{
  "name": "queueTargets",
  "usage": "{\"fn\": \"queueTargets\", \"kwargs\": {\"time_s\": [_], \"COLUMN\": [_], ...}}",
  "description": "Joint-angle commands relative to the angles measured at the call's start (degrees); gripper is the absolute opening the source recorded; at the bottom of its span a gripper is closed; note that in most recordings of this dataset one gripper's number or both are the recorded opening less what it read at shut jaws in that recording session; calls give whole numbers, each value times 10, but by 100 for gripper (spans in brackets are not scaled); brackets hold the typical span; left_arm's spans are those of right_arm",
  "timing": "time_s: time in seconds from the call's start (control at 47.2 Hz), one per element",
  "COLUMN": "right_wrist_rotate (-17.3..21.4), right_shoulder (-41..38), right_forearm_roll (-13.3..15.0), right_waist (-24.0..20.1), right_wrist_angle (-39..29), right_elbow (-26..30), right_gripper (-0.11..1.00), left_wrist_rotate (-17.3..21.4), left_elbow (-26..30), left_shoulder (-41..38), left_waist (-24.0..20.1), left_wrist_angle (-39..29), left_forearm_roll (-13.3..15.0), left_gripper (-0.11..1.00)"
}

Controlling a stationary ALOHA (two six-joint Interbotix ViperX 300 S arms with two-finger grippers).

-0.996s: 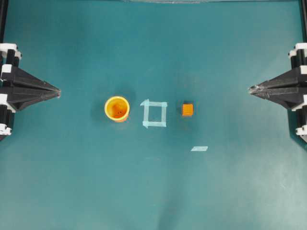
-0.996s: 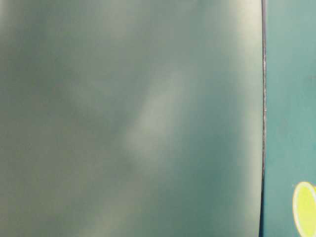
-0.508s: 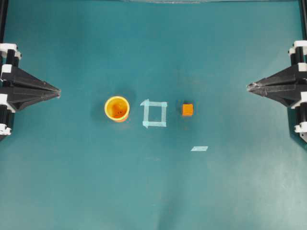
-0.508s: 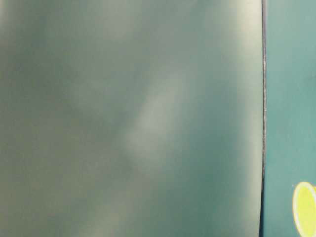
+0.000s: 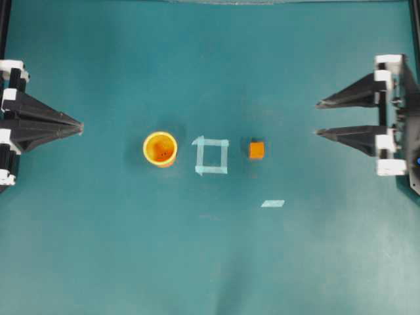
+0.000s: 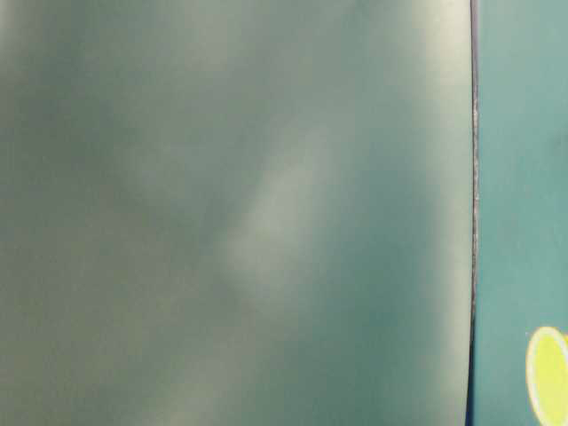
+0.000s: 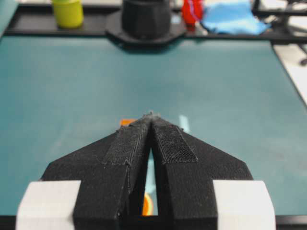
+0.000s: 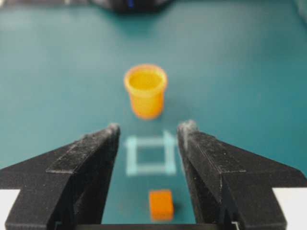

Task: Move the block backward with right arm.
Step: 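Move the right gripper left over the small orange cube, fingers open, then close the right gripper on the orange cube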

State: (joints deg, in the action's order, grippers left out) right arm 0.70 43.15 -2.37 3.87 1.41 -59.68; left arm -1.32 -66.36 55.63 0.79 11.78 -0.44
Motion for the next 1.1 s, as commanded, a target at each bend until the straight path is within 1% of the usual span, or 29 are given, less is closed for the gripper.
{"fn": "queueTargets", "kwargs": {"time_s": [0.0,0.275,0.445,0.635,0.868,1.08], "right_wrist_rotate": [-2,-6,-7,-7,-2,-2], "right_shoulder": [-33,-156,-226,-288,-348,-395], "right_forearm_roll": [-1,4,15,15,12,11], "right_waist": [5,18,18,18,6,-3], "right_wrist_angle": [-25,-72,-69,-47,7,34], "right_elbow": [29,69,96,110,103,105], "right_gripper": [57,58,58,58,59,62], "left_wrist_rotate": [-1,-1,-1,-1,-1,-1], "left_elbow": [16,16,16,16,15,16], "left_shoulder": [-4,-5,-7,-8,-9,-8], "left_waist": [1,2,4,5,5,5], "left_wrist_angle": [3,3,3,3,3,-7], "left_forearm_roll": [-1,-1,-1,-1,-1,-1], "left_gripper": [1,1,1,1,1,1]}}
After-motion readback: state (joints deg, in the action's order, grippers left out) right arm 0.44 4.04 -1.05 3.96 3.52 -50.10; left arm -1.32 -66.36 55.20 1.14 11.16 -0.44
